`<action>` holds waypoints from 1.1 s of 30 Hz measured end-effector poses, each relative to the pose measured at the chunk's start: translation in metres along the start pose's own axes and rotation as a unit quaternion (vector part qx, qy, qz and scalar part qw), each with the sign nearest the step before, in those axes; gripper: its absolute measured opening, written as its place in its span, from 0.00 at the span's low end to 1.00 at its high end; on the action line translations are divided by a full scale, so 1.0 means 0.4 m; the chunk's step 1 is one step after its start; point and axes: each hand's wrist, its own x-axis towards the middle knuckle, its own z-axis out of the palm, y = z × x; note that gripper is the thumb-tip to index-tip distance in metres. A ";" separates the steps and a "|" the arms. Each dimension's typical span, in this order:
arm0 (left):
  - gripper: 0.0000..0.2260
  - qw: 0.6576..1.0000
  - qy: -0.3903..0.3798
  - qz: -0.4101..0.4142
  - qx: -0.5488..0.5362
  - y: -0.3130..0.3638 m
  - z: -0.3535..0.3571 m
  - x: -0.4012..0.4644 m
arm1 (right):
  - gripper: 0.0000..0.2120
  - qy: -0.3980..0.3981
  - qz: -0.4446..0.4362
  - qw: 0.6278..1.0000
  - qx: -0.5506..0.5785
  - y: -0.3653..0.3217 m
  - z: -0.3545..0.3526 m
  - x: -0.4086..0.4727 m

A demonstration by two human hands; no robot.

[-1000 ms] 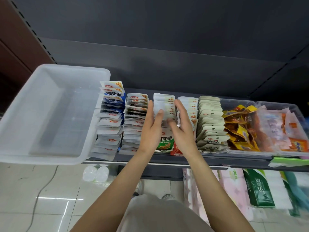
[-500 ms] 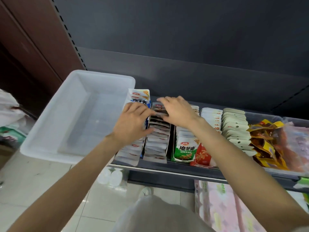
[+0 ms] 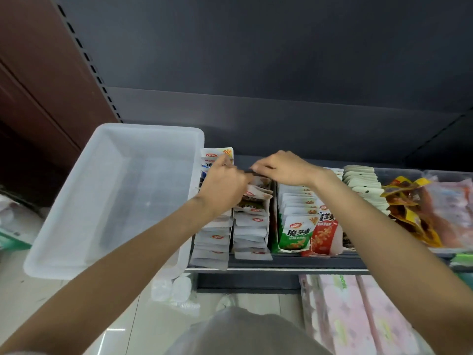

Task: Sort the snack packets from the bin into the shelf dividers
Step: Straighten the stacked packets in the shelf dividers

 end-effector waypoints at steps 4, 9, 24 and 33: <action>0.06 0.995 -0.019 -0.067 -0.071 -0.003 -0.018 0.026 | 0.24 -0.058 0.001 0.998 -0.031 -0.014 -0.003 -0.031; 0.09 0.986 0.123 0.020 -0.107 -0.002 -0.004 -0.024 | 0.16 0.008 -0.037 0.996 -0.084 -0.015 0.009 -0.019; 0.09 0.993 -0.015 0.103 0.047 0.084 0.027 -0.058 | 0.20 0.008 -0.057 0.993 -0.099 -0.003 0.011 -0.003; 0.09 0.998 -0.019 -0.033 -0.042 0.049 -0.013 -0.003 | 0.35 -0.085 -0.055 0.992 -0.075 -0.006 0.000 -0.034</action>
